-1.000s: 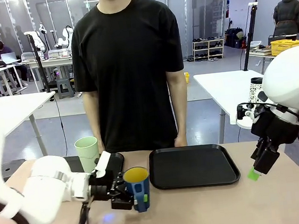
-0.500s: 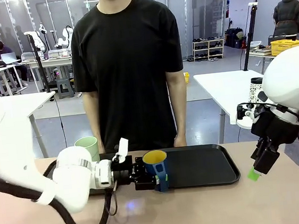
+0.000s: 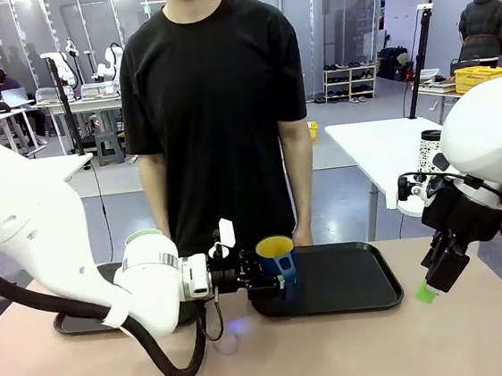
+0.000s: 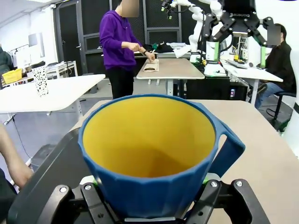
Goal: Sort and store the cups by type.
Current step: Pick up the Handle plastic cup and place it into the empty Flat Tray.
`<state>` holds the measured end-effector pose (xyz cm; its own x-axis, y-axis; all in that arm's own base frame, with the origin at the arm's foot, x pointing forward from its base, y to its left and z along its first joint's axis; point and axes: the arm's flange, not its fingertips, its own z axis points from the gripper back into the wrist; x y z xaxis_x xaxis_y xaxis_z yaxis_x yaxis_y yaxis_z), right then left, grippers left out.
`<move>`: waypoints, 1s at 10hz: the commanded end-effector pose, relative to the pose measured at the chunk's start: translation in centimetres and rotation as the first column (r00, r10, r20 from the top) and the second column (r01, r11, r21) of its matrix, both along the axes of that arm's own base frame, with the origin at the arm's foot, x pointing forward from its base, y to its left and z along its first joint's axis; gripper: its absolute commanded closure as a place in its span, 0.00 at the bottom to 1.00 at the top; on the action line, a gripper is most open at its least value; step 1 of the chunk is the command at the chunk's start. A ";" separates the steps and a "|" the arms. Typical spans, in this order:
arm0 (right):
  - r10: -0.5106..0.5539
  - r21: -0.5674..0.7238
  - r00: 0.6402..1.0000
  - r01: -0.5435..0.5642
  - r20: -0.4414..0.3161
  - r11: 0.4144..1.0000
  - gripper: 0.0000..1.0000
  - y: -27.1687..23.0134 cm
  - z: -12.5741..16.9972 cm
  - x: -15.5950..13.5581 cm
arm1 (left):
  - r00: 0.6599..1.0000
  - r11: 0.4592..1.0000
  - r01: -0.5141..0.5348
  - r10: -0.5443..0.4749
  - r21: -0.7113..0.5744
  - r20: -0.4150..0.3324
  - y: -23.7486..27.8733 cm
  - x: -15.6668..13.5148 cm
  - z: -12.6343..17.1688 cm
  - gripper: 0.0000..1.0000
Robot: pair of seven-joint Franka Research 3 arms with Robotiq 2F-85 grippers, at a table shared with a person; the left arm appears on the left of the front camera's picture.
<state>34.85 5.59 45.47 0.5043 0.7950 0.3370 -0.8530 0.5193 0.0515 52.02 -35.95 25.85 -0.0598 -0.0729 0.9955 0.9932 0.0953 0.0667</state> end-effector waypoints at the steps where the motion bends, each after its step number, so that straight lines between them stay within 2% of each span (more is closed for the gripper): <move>1: -0.012 -0.001 1.000 0.012 0.006 1.000 0.00 0.0 -0.2 -0.1 | 0.998 0.998 -0.060 0.061 -0.019 0.026 -1.2 1.1 -0.8 0.28; 7: -0.012 -0.001 1.000 0.012 0.006 1.000 0.00 0.0 -0.2 -0.1 | 0.992 0.992 -0.122 0.123 -0.009 0.008 -3.1 2.3 -3.1 0.28; 10: -0.012 -0.001 1.000 0.012 0.006 1.000 0.00 0.0 -0.2 -0.1 | 0.985 0.986 -0.166 0.166 0.013 0.041 -3.5 2.5 -4.2 0.28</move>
